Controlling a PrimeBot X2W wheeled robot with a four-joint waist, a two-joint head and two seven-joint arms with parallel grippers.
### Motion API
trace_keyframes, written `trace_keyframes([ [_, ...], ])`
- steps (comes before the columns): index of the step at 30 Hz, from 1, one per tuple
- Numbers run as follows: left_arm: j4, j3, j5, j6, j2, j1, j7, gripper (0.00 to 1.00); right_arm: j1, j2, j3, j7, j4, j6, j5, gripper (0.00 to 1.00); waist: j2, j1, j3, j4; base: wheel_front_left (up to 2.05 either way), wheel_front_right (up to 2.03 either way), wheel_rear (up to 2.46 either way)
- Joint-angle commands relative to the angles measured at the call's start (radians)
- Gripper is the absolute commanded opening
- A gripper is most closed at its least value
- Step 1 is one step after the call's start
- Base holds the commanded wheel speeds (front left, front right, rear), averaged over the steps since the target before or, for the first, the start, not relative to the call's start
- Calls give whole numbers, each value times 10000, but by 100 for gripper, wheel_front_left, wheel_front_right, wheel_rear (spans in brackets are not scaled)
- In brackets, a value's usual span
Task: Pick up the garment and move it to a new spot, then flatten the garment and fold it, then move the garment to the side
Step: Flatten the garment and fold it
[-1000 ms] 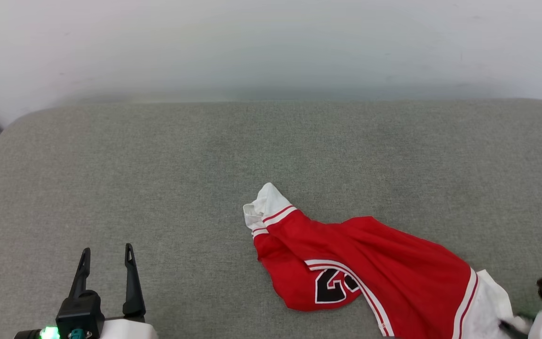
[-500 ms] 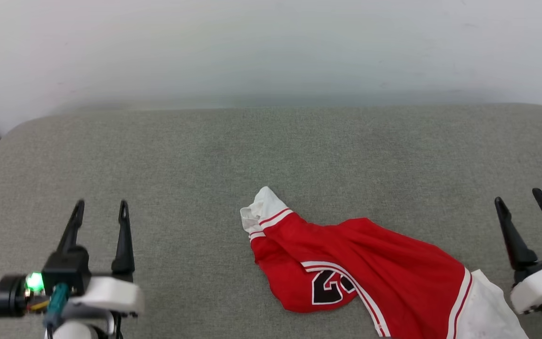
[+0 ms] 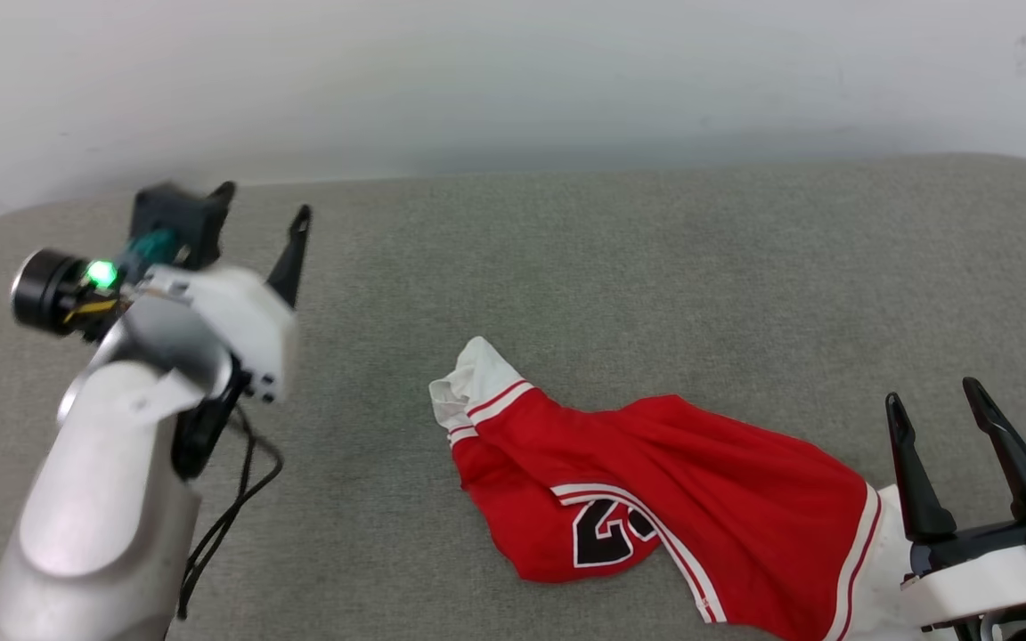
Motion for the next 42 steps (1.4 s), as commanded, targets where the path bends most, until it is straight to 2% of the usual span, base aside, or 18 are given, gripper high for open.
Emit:
trace_keyframes([
  [1, 26, -487, -431, -16, 110, -364, 566, 100, 43, 50, 33, -55, -68, -7, -47, 100, 0, -1, 126, -116, 0, 0, 0],
  [8, 294, -3506, -3049, -23, 1259, -2091, 3861, 100, -402, 17, 324, -90, -159, -7, -208, 100, 0, -1, 582, -480, 0, 0, 0],
  [11, 536, -4577, -3976, -24, 1587, -2684, 4833, 100, -592, -51, 491, -96, -156, -7, -262, 100, 0, -1, 815, -678, 0, 0, 0],
  [16, 1093, -6165, -4966, -26, 1942, -3451, 5884, 100, -992, -177, 748, -99, -110, -7, -293, 100, 0, -1, 1234, -1034, 0, 0, 0],
  [23, 1541, -8115, -5721, -27, 2275, -3956, 6380, 100, -1415, -226, 978, -100, -165, -7, -307, 100, 0, -1, 1711, -1438, 0, 0, 0],
  [27, 2048, -9041, -5940, -27, 2327, -4152, 6172, 100, -1620, -201, 1089, -101, -143, -7, -284, 100, 0, -1, 1982, -1637, 0, 0, 0],
  [32, 2841, -9834, -6362, -14, 2121, -4074, 5812, 100, -1748, -188, 1186, -102, -124, -7, -332, 100, 0, -1, 2184, -1735, 0, 0, 0],
  [33, 2932, -9982, -6421, -12, 2096, -4082, 5729, 65, -1758, -193, 1198, -102, -115, -7, -337, 100, 0, -1, 2193, -1738, 0, 0, 0],
  [34, 3020, -10091, -6489, -11, 2089, -4092, 5642, 0, -1767, -201, 1198, -102, -109, -7, -351, 100, 0, -1, 2190, -1732, 0, 0, 0],
  [37, 3178, -10406, -6663, -15, 2106, -4277, 5308, 0, -1713, -202, 1156, -103, -61, -7, -368, 100, 0, -1, 2104, -1647, 0, 0, 0],
  [42, 3307, -10305, -6787, -14, 2245, -4943, 3890, 0, -1580, -193, 1174, -103, -64, -7, -430, 100, 0, -1, 1824, -1424, 0, 0, 0],
])
